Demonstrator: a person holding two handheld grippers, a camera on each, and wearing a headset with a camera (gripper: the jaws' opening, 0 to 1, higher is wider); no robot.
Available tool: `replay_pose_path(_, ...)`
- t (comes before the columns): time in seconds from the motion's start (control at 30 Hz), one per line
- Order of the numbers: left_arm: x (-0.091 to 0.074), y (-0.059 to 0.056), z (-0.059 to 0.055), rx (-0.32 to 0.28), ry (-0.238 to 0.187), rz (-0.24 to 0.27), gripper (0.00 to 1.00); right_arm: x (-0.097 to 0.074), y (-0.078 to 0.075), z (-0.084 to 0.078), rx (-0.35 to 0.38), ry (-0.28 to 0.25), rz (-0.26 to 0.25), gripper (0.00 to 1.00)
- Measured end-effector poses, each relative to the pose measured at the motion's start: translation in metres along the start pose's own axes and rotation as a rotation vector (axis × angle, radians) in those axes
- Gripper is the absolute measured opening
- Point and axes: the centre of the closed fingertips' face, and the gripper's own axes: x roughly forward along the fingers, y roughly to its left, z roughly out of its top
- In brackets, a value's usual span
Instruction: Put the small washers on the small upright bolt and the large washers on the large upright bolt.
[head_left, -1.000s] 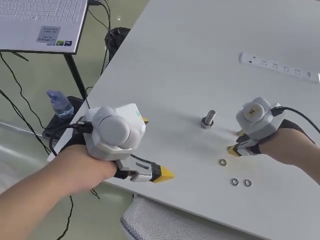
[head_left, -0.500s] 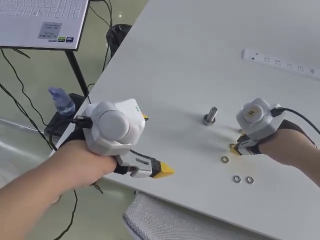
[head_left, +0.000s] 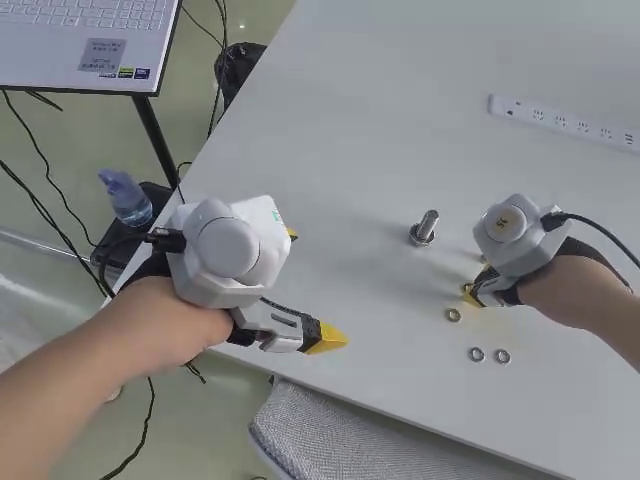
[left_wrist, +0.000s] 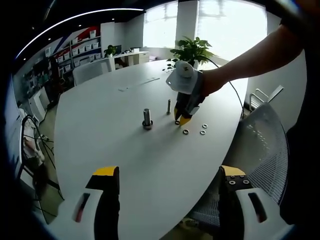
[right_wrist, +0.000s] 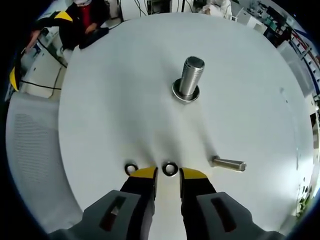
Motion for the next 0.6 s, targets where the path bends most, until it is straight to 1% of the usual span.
replay_pose_path(0.07,0.0006,-0.0001,0.0007,0.001,-0.003,0.0,0.81,-0.0001,-0.0005,-0.0002,0.016,-0.007,0.001,0.19)
replay_pose_path(0.17,0.0016,-0.0001,0.0005,0.0,-0.002,-0.001,0.81,0.0,-0.001,-0.0001,0.018,-0.008,-0.003,0.18)
replay_pose_path(0.27,0.0016,0.0004,-0.0005,0.003,0.003,0.0,0.8,0.0003,-0.0018,-0.0001,0.018,-0.002,-0.004,0.17)
replay_pose_path(0.3,0.0016,0.0006,-0.0009,0.003,0.005,0.001,0.8,0.0005,-0.0021,-0.0004,0.019,0.004,-0.005,0.15)
replay_pose_path(0.5,0.0008,0.0022,-0.0005,0.003,0.001,0.007,0.8,0.0004,-0.0021,0.0001,0.017,0.019,-0.011,0.15)
replay_pose_path(0.6,0.0007,0.0017,-0.001,0.003,0.002,0.007,0.8,-0.0001,-0.0022,0.0003,0.023,0.026,-0.006,0.14)
